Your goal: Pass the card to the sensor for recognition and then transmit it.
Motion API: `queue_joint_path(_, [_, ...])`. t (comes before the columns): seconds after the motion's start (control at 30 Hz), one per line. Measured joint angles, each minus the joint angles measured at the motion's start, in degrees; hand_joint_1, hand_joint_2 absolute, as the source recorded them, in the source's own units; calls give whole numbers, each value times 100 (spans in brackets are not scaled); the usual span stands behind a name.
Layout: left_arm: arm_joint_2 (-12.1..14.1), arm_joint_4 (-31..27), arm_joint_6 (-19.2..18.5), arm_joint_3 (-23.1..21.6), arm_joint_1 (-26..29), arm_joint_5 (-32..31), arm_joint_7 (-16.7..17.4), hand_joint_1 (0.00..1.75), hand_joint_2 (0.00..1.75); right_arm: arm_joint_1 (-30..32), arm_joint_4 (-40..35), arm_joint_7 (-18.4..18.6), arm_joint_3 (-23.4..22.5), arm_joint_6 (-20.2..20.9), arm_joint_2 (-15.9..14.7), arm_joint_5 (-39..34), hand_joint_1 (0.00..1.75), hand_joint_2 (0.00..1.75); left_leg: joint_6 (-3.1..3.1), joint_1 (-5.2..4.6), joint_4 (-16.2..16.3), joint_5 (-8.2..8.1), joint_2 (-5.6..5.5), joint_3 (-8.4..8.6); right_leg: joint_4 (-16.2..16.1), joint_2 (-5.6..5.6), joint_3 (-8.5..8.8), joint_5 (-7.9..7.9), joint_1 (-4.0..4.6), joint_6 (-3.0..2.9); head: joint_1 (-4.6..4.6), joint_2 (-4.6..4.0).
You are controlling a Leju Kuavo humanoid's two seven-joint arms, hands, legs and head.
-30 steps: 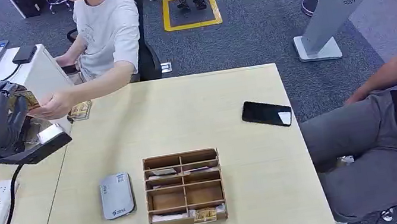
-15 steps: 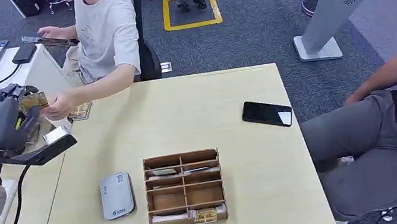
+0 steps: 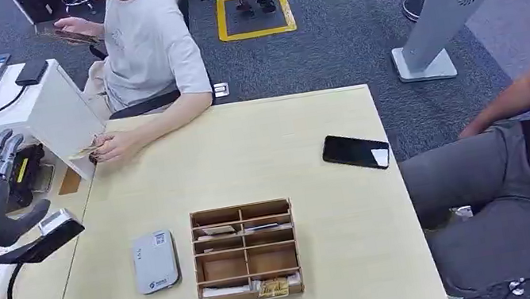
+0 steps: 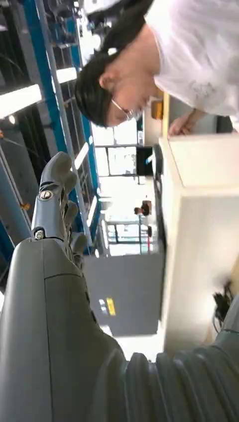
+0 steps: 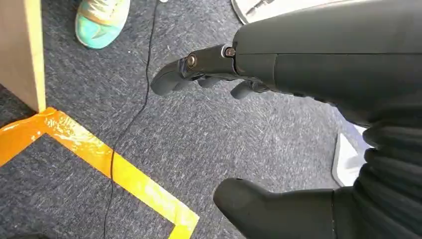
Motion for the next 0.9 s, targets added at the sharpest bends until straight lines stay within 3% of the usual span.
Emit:
queue_joint_path(0.17, [-44,-203,188,876,925,366,-201,0,175,117,-46,-70,-13,-48,0,-153,0,175,3,0,0,-2,-7,-4,-1,-6,-1,-5,1,-5,0,0])
queue_joint_path(0.27, [-331,-201,251,1513,1415,717,-275,0,175,133,-81,-81,-50,-24,0,-249,0,175,1,0,-2,-9,10,0,-1,7,4,-5,0,-5,0,0])
queue_joint_path(0.4, [-829,-144,277,2591,2034,724,-861,0,175,291,-179,-74,-66,81,2,-290,0,175,3,2,0,-10,3,0,-4,3,-1,-7,1,-5,0,0])
queue_joint_path(0.63, [-1264,-140,24,3344,2221,522,-922,0,175,355,-398,-48,-92,227,24,-288,0,175,2,5,0,-9,-13,-2,-5,-17,3,-8,1,-6,4,0])
queue_joint_path(0.9, [-1460,-140,6,3584,2250,518,-922,0,175,390,-525,-48,-101,234,48,-288,0,175,2,6,0,-7,-20,-2,-5,-22,7,-6,2,-7,4,0])
